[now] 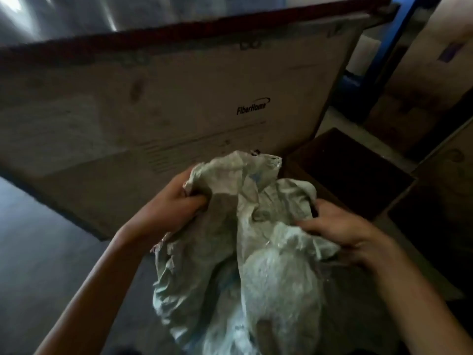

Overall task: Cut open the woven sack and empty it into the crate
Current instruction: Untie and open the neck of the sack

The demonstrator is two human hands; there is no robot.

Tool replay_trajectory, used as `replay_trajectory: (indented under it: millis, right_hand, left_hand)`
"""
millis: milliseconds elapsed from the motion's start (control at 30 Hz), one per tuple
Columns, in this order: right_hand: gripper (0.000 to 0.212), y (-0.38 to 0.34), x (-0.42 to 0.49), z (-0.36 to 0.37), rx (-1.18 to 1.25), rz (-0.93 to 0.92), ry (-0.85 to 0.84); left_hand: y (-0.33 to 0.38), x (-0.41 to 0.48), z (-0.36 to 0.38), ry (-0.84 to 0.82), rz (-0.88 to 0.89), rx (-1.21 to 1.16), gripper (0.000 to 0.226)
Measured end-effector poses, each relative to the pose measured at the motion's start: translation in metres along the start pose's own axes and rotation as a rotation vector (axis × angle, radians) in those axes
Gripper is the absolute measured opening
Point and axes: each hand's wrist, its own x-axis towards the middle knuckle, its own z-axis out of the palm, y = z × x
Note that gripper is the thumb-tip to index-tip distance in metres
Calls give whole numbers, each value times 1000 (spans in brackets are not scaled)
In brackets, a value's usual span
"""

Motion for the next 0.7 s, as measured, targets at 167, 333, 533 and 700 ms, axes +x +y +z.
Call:
replay_trajectory:
  millis: [167,333,533,700]
  right_hand:
    - [27,-43,-110,-9,250,178,231]
    - [19,-90,-241,-17,346,230,592]
    - [25,-96,-362,-15,417,273,693]
    - [51,-81,-389,-31,-4,147,409]
  left_hand:
    - [110,-87,-28,119,-360,-628,43]
    - [227,-162,-30,229,-565,-165,58]
    - [314,-237,-46,65,-565,432,44]
    - [308,-252,-51,-200,-538,792,59]
